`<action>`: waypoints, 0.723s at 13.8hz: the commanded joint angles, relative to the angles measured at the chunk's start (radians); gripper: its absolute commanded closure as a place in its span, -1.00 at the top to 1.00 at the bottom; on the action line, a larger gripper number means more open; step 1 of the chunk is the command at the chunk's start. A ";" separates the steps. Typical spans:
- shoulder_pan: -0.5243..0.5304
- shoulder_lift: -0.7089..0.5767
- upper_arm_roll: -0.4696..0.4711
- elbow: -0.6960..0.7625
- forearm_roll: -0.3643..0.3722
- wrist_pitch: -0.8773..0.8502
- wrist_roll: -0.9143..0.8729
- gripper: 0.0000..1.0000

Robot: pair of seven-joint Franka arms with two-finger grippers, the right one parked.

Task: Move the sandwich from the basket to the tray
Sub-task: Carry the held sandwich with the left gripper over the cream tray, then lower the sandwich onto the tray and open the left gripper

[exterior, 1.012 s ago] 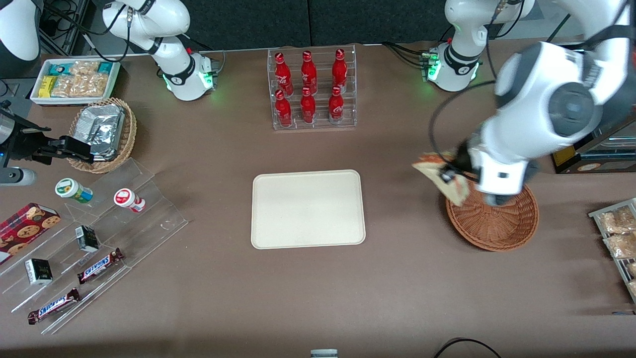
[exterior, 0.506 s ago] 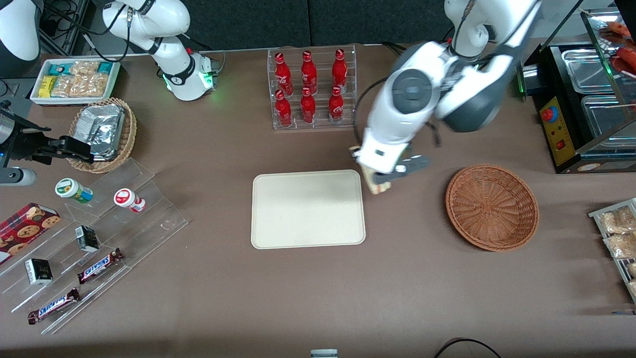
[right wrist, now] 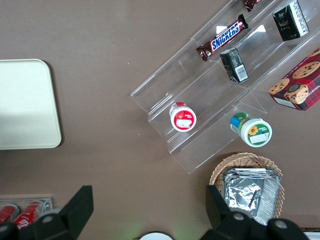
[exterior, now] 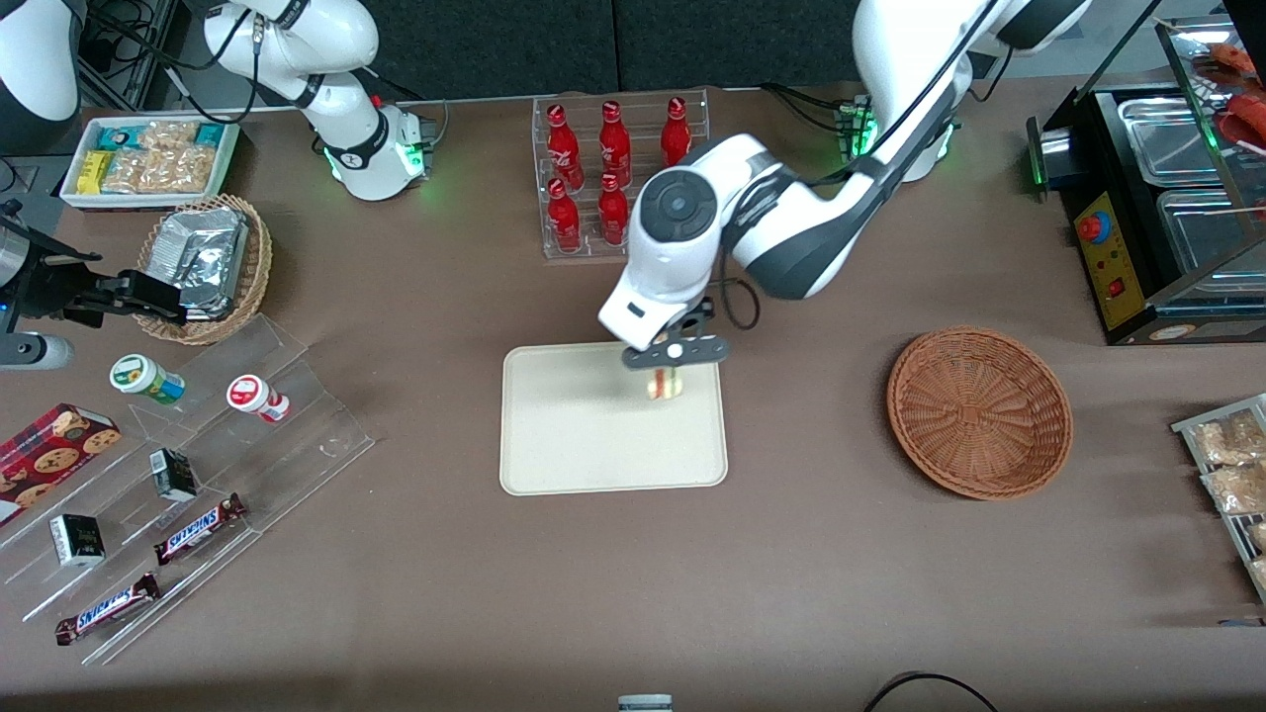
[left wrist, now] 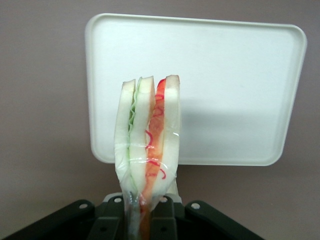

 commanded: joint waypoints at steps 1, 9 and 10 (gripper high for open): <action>-0.038 0.116 0.009 0.103 0.050 0.030 0.090 -0.79; -0.068 0.285 0.015 0.122 0.158 0.249 0.061 -0.76; -0.070 0.297 0.021 0.129 0.164 0.251 0.043 -0.76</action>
